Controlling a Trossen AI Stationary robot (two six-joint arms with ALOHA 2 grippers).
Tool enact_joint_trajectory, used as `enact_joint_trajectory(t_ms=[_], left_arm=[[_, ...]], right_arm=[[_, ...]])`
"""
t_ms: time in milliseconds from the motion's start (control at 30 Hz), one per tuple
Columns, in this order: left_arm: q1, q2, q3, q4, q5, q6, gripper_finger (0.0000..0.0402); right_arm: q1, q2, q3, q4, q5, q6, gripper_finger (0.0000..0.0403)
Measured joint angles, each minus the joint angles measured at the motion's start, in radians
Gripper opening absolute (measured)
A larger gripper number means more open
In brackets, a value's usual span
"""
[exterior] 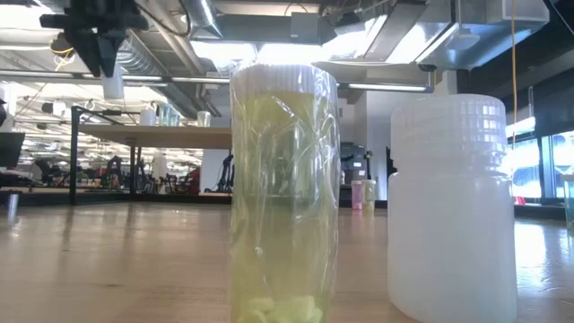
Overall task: Pick and place medicine bottles onto shelf by color
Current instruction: Put the top white pill bottle aligned with the other white pill bottle on the shelf
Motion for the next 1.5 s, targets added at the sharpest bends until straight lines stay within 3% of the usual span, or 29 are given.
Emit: enact_joint_trajectory(t_ms=[400, 833, 1400, 1500], left_arm=[[0.065, 0.000, -0.090, 0.111, 0.004, 0.071, 0.0112], [0.167, 0.031, -0.092, 0.167, 0.027, 0.144, 0.0112], [0.168, 0.011, -0.092, 0.167, 0.049, 0.172, 0.0112], [0.167, -0.024, -0.092, 0.166, 0.070, 0.173, 0.0113]], right_arm=[[-0.001, 0.000, 0.000, 0.000, 0.001, -0.001, 0.0186], [-0.001, 0.000, 0.000, 0.000, 0.002, -0.001, 0.0186], [-0.004, 0.000, 0.000, 0.000, 0.002, -0.001, 0.0186], [-0.003, 0.000, 0.000, 0.000, 0.043, -0.002, 0.0186]])
